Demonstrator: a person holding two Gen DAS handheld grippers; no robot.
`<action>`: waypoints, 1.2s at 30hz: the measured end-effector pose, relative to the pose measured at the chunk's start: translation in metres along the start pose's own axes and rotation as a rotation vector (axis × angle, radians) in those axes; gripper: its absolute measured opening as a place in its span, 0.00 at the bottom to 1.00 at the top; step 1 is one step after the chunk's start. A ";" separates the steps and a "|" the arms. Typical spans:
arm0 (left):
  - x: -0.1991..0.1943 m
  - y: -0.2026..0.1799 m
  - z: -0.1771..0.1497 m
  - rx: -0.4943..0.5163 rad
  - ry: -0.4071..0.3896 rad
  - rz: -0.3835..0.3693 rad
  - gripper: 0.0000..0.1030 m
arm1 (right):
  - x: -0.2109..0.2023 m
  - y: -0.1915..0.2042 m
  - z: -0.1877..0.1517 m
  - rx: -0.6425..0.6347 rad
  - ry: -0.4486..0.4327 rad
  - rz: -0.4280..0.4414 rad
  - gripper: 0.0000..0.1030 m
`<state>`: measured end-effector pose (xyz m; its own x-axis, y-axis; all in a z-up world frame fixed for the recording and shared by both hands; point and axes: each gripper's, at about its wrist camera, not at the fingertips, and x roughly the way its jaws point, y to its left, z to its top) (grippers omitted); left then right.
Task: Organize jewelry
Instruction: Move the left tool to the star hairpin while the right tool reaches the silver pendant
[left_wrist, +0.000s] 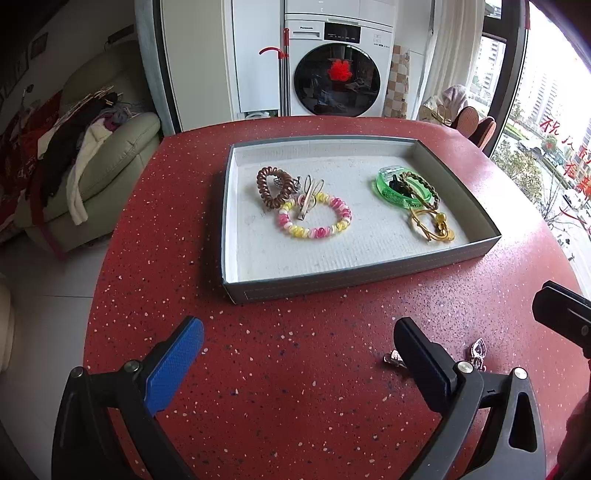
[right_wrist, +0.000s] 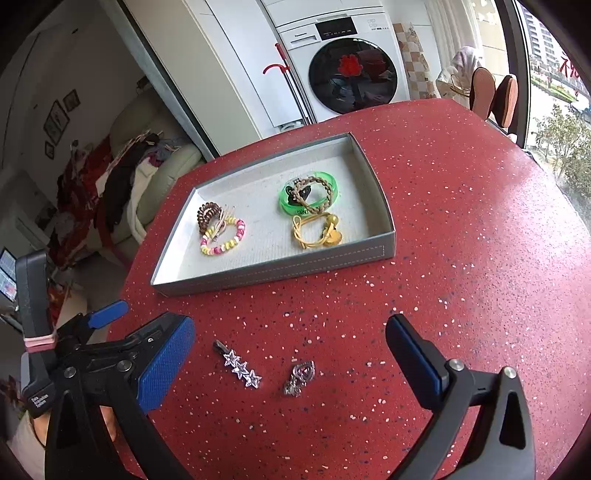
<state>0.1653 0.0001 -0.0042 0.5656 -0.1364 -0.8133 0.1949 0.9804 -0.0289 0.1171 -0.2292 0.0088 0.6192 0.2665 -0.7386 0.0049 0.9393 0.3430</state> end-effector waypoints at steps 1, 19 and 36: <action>0.000 0.000 -0.003 -0.001 0.005 -0.004 1.00 | 0.000 0.000 -0.004 -0.006 0.007 -0.008 1.00; 0.019 -0.018 -0.027 -0.037 0.129 -0.077 1.00 | 0.009 -0.001 -0.060 -0.120 0.082 -0.124 0.77; 0.038 -0.023 -0.025 -0.132 0.162 0.005 1.00 | 0.024 0.022 -0.063 -0.217 -0.008 -0.247 0.39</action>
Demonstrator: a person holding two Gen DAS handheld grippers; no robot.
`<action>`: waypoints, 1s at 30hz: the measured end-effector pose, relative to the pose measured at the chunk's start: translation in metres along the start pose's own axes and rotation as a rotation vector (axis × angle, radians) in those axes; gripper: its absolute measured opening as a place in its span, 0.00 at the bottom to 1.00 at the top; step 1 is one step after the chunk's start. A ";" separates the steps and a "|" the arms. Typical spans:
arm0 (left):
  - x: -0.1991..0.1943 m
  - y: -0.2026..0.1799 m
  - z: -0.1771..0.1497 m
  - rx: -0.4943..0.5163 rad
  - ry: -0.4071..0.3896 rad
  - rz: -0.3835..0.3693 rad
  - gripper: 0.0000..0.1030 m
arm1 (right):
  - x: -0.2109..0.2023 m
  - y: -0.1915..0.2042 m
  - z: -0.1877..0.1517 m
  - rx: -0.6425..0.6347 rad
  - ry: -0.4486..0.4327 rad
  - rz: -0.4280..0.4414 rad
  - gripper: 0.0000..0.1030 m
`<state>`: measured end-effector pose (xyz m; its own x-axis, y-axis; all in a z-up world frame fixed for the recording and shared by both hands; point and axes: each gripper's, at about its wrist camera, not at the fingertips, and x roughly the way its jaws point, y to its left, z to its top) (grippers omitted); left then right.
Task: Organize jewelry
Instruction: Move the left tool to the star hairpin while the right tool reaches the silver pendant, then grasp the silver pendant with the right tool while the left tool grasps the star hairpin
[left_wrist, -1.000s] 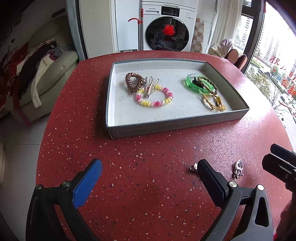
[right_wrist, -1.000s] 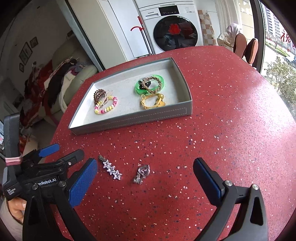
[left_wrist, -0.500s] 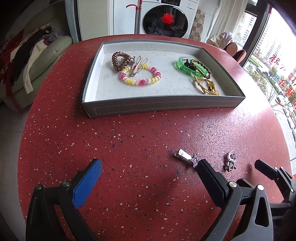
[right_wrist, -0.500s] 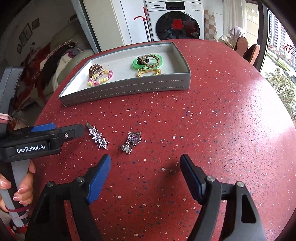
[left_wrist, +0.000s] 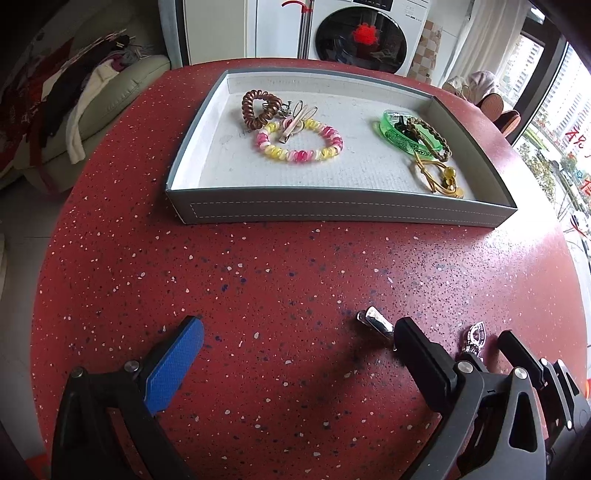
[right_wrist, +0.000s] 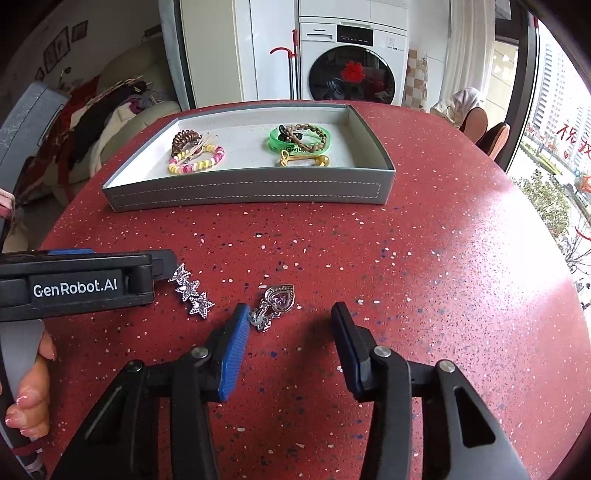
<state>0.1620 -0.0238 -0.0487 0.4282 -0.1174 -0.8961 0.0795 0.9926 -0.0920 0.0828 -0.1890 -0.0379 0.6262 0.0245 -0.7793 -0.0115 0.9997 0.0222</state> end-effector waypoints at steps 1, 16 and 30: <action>0.000 0.000 0.000 0.000 -0.001 0.004 1.00 | 0.000 -0.001 0.000 -0.002 -0.001 0.000 0.31; -0.007 -0.017 -0.003 0.008 0.031 -0.018 0.98 | 0.000 -0.014 0.002 0.043 0.000 0.053 0.09; -0.018 -0.042 -0.009 0.148 -0.028 -0.001 0.71 | 0.002 -0.017 0.005 0.056 0.013 0.069 0.09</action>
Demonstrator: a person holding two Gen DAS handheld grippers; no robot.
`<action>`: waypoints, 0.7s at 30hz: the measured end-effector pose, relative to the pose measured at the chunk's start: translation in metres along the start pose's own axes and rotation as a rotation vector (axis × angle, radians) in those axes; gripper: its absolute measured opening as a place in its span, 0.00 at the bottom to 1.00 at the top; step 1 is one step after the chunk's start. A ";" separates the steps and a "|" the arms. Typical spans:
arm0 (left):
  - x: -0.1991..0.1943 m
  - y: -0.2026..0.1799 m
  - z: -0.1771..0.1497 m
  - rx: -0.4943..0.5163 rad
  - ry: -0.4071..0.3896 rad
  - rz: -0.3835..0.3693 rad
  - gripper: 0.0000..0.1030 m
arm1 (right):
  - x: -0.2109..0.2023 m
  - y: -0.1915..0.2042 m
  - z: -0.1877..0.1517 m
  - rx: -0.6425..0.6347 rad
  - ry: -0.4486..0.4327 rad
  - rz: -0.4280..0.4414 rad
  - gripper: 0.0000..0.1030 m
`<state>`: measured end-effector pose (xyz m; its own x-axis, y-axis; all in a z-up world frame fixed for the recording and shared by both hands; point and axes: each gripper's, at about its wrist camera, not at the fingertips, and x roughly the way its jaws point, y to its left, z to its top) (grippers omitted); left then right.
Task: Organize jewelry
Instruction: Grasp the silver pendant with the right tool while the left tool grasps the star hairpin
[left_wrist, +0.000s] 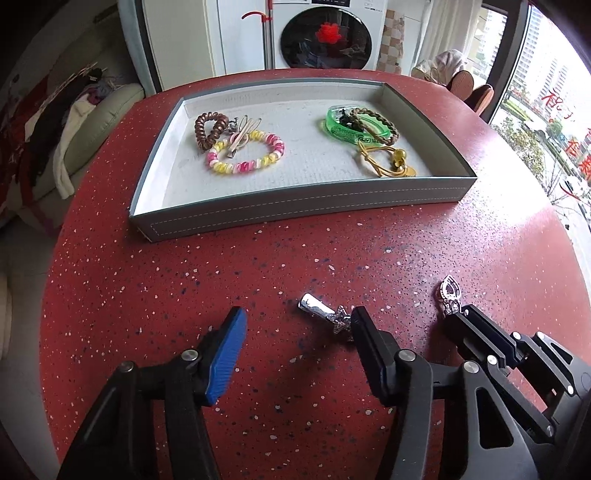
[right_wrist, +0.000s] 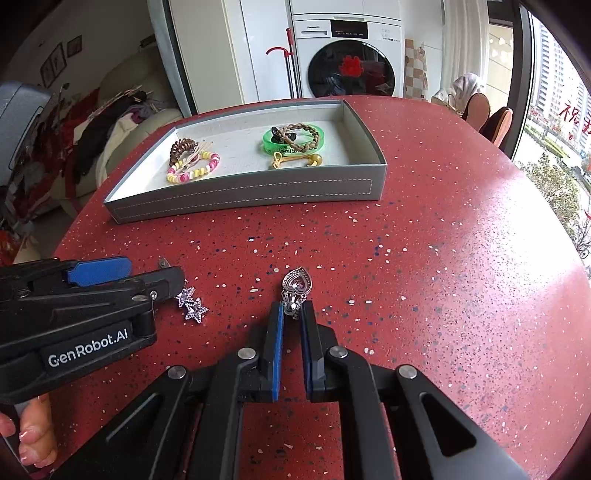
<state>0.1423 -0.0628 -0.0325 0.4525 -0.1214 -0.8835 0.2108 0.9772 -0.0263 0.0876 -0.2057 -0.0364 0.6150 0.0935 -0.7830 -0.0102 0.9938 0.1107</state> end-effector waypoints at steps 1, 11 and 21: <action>-0.001 -0.002 0.000 0.014 -0.007 -0.004 0.63 | 0.000 0.000 0.001 -0.002 0.002 -0.001 0.10; -0.007 0.003 -0.011 0.103 -0.064 -0.074 0.22 | 0.001 0.003 0.003 -0.013 0.005 -0.010 0.09; -0.013 0.030 -0.017 0.064 -0.076 -0.129 0.22 | -0.011 -0.003 0.010 0.012 -0.014 0.050 0.05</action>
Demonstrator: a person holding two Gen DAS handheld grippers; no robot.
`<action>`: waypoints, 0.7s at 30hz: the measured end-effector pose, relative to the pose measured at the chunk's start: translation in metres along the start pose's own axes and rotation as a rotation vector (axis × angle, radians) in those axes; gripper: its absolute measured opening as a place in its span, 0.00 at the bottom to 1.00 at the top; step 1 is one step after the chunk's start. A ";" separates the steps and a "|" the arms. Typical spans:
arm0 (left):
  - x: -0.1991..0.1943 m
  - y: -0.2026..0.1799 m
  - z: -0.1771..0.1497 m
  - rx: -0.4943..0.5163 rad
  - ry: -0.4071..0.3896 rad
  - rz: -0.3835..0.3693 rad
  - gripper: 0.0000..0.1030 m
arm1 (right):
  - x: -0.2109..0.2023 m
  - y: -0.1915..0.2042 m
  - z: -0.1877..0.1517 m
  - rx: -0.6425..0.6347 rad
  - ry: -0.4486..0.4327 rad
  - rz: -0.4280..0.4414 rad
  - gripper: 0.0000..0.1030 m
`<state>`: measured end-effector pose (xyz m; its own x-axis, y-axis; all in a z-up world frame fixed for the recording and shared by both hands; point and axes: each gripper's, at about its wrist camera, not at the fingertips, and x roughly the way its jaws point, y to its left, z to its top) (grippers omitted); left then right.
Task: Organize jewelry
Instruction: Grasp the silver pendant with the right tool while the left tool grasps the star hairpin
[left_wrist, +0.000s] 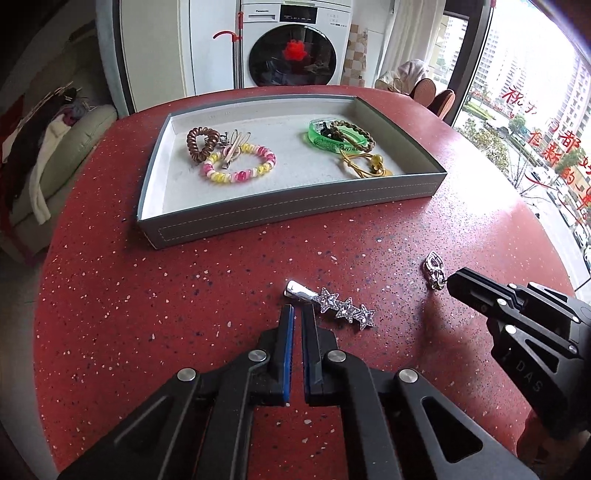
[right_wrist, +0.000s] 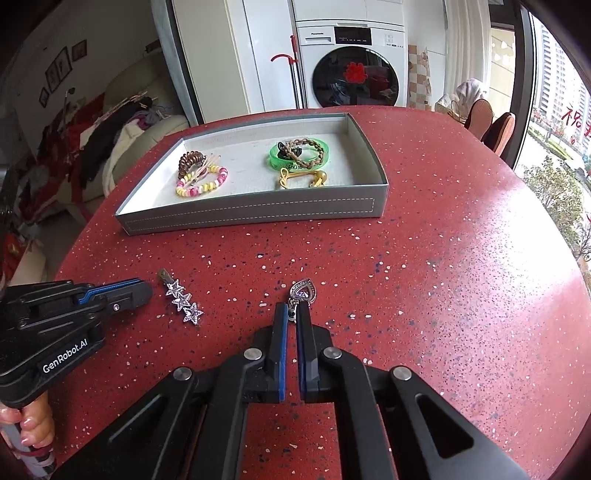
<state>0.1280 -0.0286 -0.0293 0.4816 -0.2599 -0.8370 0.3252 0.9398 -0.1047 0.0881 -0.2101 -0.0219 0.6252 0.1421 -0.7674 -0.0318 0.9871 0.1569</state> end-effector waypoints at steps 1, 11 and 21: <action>-0.001 0.002 0.000 -0.008 -0.001 -0.002 0.22 | 0.000 -0.003 0.001 0.017 0.004 0.014 0.05; 0.001 0.010 -0.001 -0.141 0.039 0.064 0.23 | 0.010 -0.004 0.005 0.049 0.026 -0.008 0.56; 0.004 0.017 -0.003 -0.188 0.053 0.123 0.35 | 0.024 0.011 0.006 -0.074 0.040 -0.097 0.16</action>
<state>0.1329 -0.0130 -0.0357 0.4635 -0.1330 -0.8760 0.1069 0.9898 -0.0937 0.1077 -0.1961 -0.0348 0.5964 0.0470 -0.8013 -0.0306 0.9989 0.0358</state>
